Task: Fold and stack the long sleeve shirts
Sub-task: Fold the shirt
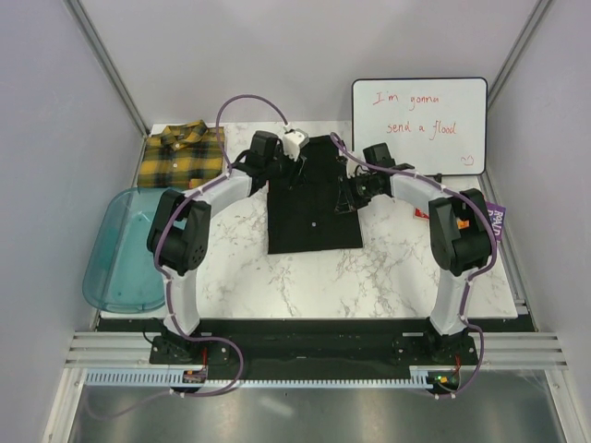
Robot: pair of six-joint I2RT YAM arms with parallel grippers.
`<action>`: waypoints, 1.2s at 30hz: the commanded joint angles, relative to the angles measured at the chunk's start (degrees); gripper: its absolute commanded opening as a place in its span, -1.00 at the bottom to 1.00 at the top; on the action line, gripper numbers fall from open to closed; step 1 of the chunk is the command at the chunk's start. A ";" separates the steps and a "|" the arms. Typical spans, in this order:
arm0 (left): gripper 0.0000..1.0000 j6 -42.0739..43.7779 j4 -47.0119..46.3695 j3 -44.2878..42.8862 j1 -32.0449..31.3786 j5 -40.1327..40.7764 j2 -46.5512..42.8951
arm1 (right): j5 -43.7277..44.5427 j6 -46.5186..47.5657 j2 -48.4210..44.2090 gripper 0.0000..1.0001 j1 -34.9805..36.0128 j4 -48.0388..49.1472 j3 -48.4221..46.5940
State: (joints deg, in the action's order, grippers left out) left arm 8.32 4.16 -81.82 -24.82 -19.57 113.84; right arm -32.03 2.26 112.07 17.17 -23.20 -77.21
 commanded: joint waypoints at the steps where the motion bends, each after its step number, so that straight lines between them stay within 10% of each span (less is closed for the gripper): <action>1: 0.13 -3.74 -2.06 -6.15 0.38 -0.98 2.97 | 0.92 2.56 -0.71 -0.51 -0.12 -0.35 -3.38; 12: 0.23 -5.58 13.85 4.38 2.67 -11.97 -4.34 | 1.45 7.94 8.42 -0.50 0.94 -1.58 -11.65; 27: 0.15 -8.40 23.16 19.15 7.59 -20.32 -6.60 | -5.31 1.01 1.23 -0.44 7.79 0.79 9.35; 36: 0.34 14.57 22.91 28.63 7.69 -18.42 -32.49 | -5.05 5.56 -8.80 -0.34 6.74 -2.46 6.55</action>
State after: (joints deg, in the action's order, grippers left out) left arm 7.53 26.65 -57.45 -15.75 -39.40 95.24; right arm -37.41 5.52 107.33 24.95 -24.32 -66.72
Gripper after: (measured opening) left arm 0.662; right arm 0.331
